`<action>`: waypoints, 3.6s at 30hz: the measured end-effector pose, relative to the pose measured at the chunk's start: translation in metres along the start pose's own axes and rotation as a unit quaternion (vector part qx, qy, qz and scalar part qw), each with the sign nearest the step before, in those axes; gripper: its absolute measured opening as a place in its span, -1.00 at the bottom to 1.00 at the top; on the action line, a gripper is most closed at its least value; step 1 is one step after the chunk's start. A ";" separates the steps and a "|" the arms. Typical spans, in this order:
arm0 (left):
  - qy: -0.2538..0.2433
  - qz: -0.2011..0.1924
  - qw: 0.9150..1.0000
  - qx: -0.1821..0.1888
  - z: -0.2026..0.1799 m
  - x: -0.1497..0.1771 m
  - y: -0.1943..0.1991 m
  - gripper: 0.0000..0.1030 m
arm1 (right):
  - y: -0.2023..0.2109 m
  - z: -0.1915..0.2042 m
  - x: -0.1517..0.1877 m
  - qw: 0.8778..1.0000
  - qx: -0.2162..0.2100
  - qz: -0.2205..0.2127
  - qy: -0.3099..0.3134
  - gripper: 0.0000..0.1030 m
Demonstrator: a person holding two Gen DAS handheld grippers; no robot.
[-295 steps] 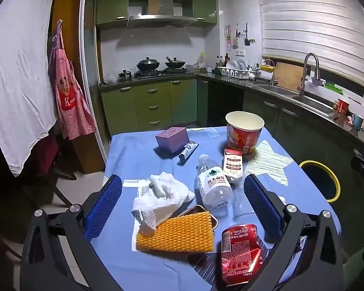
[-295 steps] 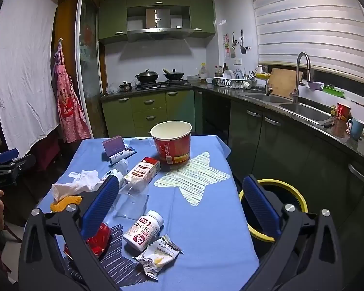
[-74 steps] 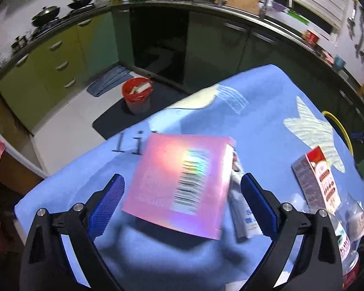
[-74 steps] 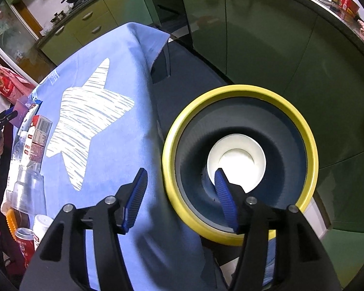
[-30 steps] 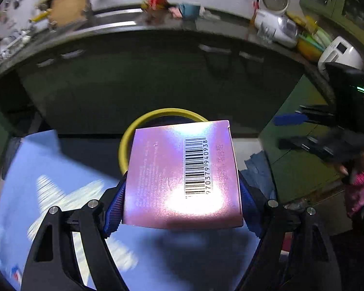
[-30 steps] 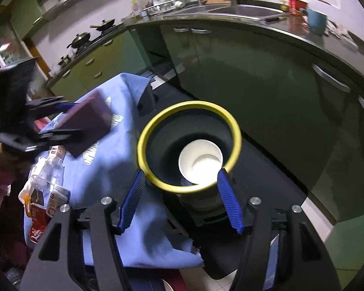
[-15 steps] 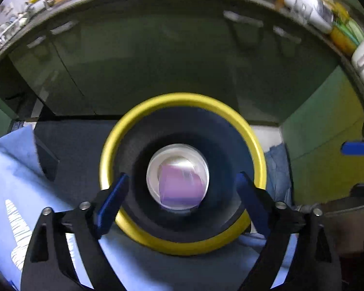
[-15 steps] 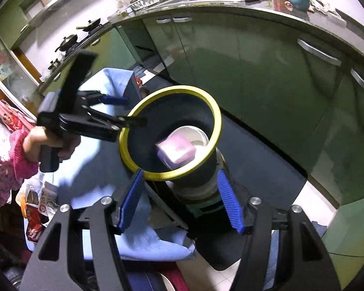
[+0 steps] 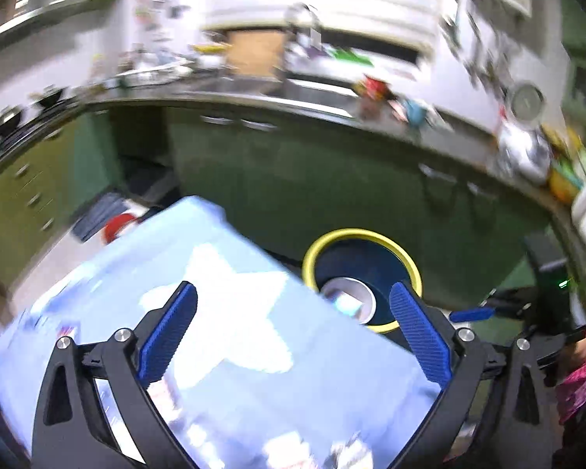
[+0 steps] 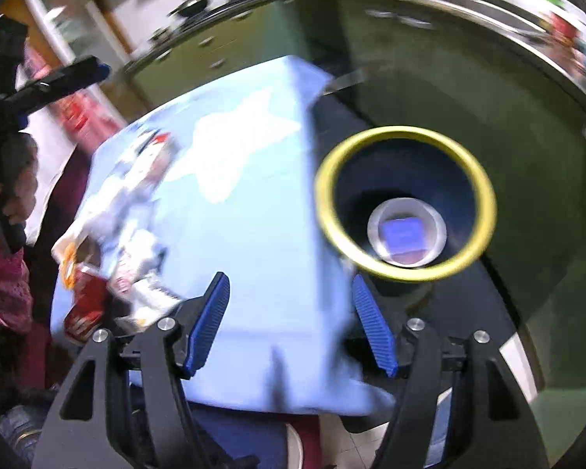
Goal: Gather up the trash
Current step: 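Move the right gripper back to the table and grasp the white pill bottle, then carry the white pill bottle to the bin and release it with the right gripper, then grasp the white snack wrapper with the left gripper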
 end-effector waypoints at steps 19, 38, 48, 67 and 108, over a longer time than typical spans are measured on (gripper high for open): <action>0.161 -0.070 0.977 -0.124 0.115 0.148 0.146 0.91 | -0.096 0.198 -0.011 0.890 -0.101 0.133 0.424 0.60; 0.174 -0.041 0.976 -0.123 0.118 0.158 0.125 0.91 | -0.148 0.206 -0.002 0.857 -0.117 0.194 0.464 0.60; 0.160 -0.039 0.978 -0.125 0.110 0.154 0.121 0.91 | -0.102 0.212 -0.017 0.873 -0.174 0.146 0.432 0.59; 0.105 -0.008 0.991 -0.077 0.060 0.145 0.090 0.91 | -0.106 -0.093 -0.086 0.987 0.103 0.112 0.049 0.60; -0.051 0.313 0.948 -0.029 -0.057 0.180 -0.065 0.89 | -0.053 -0.103 -0.058 0.993 0.117 0.023 0.012 0.81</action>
Point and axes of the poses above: each gripper's, at about its wrist camera, not at the fingertips, and y roughly against the way its jaws point, z to its left, x to its underside, the point moved 5 cm from there along -y, roughly the way its jaws point, and after that the axes turned 3 degrees about y, right-handed, at the moved point
